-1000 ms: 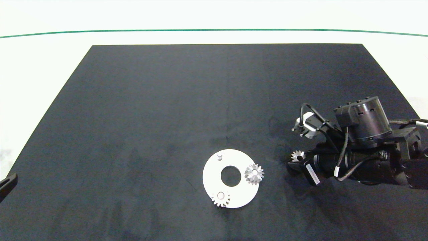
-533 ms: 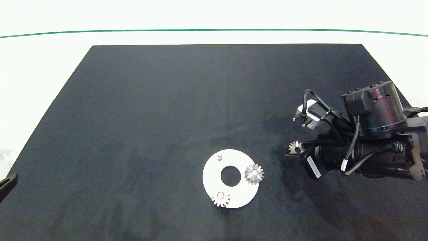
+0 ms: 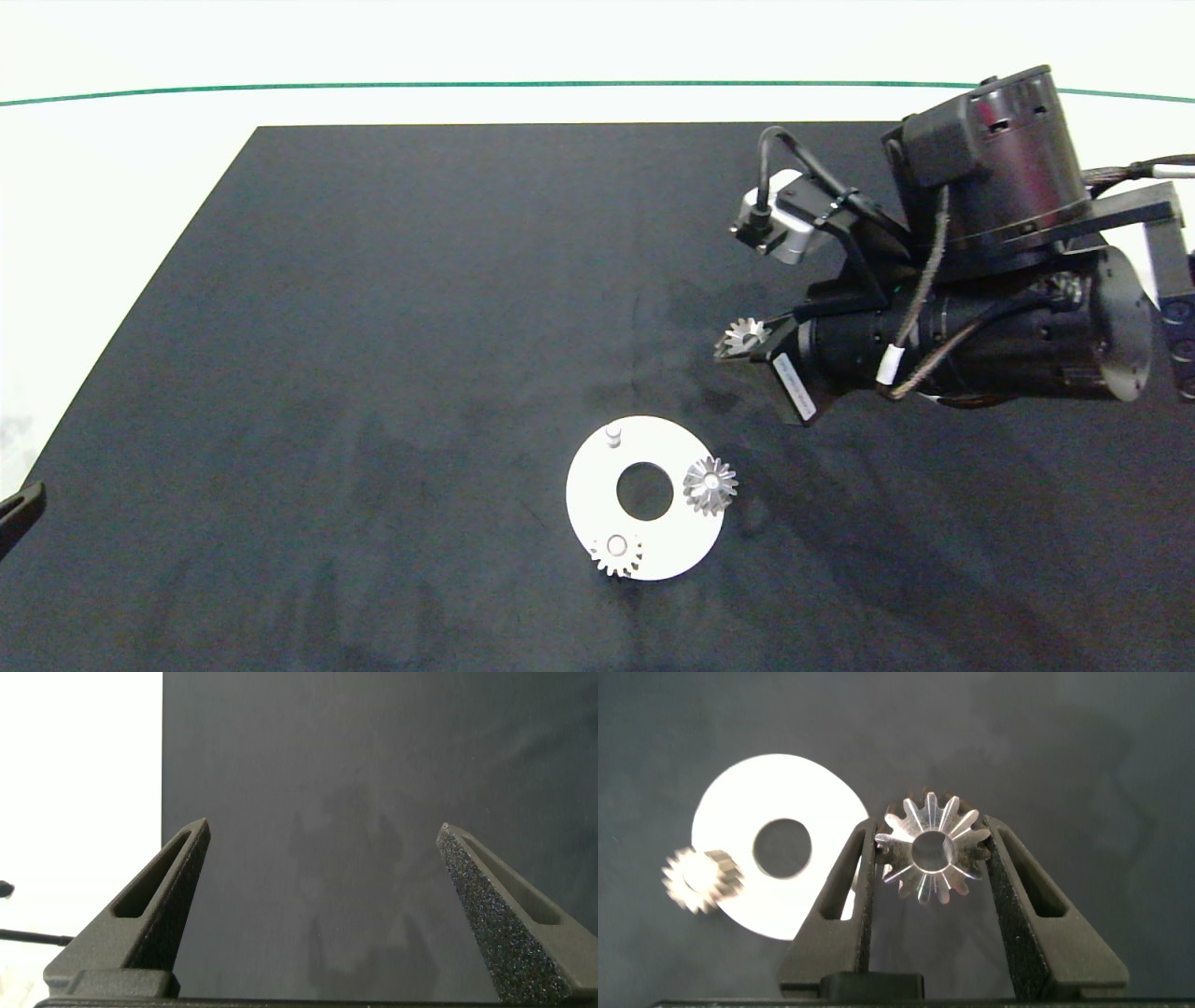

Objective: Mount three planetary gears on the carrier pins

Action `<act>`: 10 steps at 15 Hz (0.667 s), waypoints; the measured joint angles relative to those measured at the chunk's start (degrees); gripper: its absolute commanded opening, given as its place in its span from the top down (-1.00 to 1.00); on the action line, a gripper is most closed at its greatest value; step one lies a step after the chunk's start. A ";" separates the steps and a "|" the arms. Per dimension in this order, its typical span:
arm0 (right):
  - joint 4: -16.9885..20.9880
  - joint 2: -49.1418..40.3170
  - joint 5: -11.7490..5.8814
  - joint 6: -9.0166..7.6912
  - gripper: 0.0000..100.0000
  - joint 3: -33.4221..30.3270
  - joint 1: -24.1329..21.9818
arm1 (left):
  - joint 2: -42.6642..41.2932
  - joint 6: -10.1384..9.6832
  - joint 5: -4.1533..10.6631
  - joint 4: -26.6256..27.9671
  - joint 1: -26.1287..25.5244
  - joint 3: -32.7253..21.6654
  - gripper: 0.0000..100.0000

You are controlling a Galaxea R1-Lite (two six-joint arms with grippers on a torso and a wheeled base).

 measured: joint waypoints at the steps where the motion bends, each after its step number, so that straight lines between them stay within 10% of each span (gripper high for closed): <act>1: 0.20 1.71 -0.80 -0.10 0.86 -1.27 1.66 | 0.00 0.00 0.00 0.00 0.12 0.00 -1.00; 10: 3.30 11.54 -2.45 -0.13 0.86 -7.14 8.98 | 0.00 0.00 -0.06 -0.01 0.63 -0.06 -1.00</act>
